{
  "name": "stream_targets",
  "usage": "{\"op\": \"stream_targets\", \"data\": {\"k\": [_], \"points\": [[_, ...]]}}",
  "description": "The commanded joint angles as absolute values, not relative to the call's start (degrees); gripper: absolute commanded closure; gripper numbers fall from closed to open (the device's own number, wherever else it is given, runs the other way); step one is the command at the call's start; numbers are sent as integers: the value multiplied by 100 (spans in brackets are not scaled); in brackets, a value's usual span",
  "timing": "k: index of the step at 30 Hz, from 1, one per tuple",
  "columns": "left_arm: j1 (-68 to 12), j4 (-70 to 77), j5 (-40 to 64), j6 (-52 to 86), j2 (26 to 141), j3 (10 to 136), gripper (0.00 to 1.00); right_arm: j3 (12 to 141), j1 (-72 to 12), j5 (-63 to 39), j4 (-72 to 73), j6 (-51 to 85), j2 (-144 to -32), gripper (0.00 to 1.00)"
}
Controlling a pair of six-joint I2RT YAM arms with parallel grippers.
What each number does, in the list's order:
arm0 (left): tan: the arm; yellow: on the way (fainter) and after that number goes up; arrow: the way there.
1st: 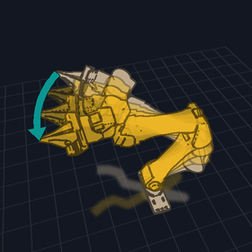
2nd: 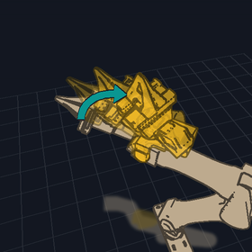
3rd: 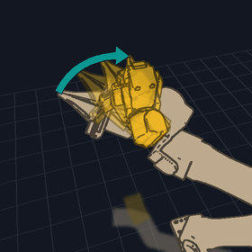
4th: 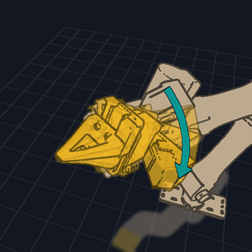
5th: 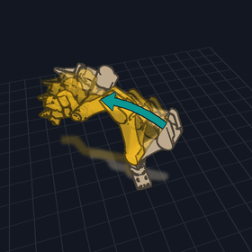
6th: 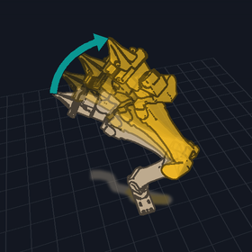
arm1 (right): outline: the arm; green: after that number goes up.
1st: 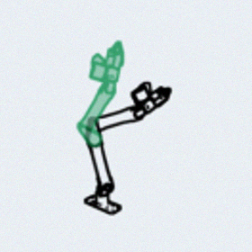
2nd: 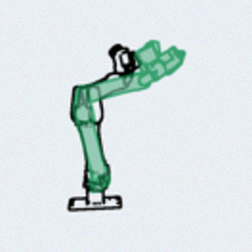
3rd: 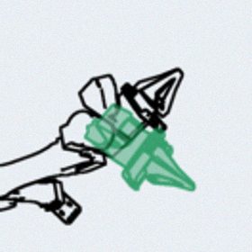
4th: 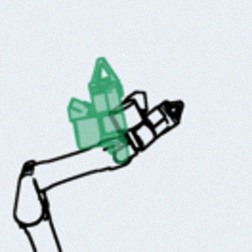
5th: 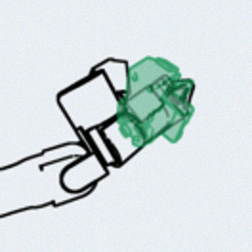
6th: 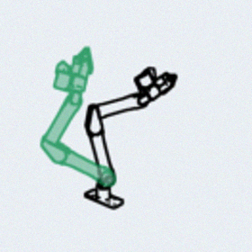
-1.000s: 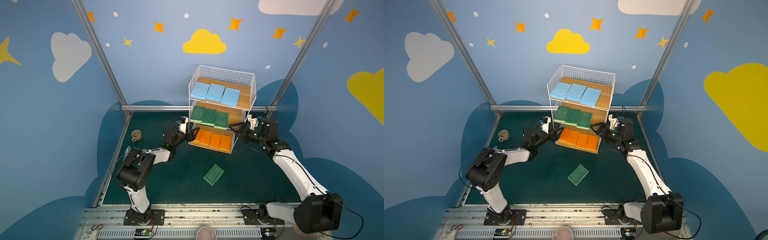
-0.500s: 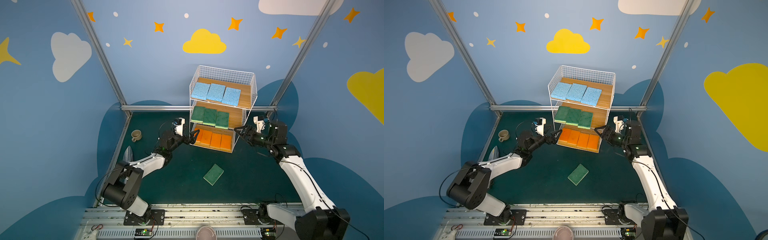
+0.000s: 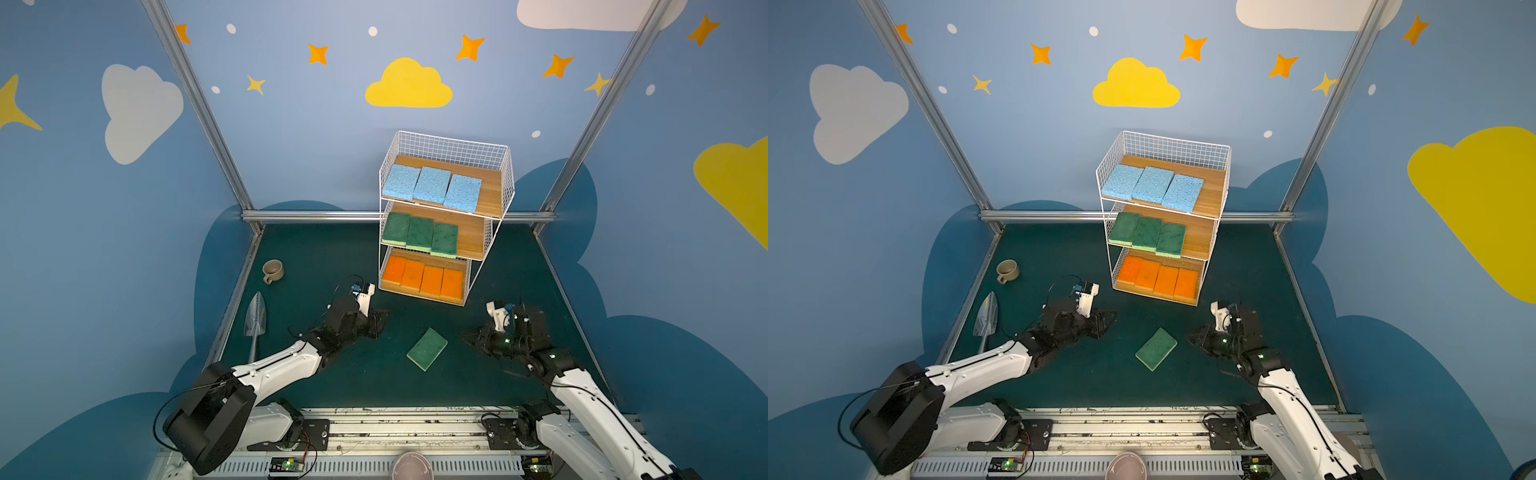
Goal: Arrange cleaning sponges on a shelf
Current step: Rotate the cleaning sponge at the center of the table.
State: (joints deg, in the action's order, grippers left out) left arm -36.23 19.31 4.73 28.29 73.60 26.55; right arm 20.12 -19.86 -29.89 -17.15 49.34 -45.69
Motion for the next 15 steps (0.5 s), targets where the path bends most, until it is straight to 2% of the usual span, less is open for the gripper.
{"op": "stream_targets", "data": {"k": [1, 4, 7, 11, 15], "points": [[-3703, 1986, 653, 2940, 7577, 2492, 90, 1753, -2387, -2536, -798, 5427, -4735, 100], [-3902, 2324, 790, 2993, 7996, 2440, 97, 1594, -2734, -2305, -305, 5577, -5257, 100], [-4134, 2658, 756, 3090, 8495, 2488, 97, 1595, -2769, -2399, 98, 5760, -6025, 100], [-4301, 3043, 934, 3237, 9123, 2625, 97, 2272, -2776, -2745, -138, 5637, -7218, 100], [-4427, 3258, 925, 3349, 9247, 2586, 97, 2560, -2751, -3000, 497, 5729, -8154, 100]]}}
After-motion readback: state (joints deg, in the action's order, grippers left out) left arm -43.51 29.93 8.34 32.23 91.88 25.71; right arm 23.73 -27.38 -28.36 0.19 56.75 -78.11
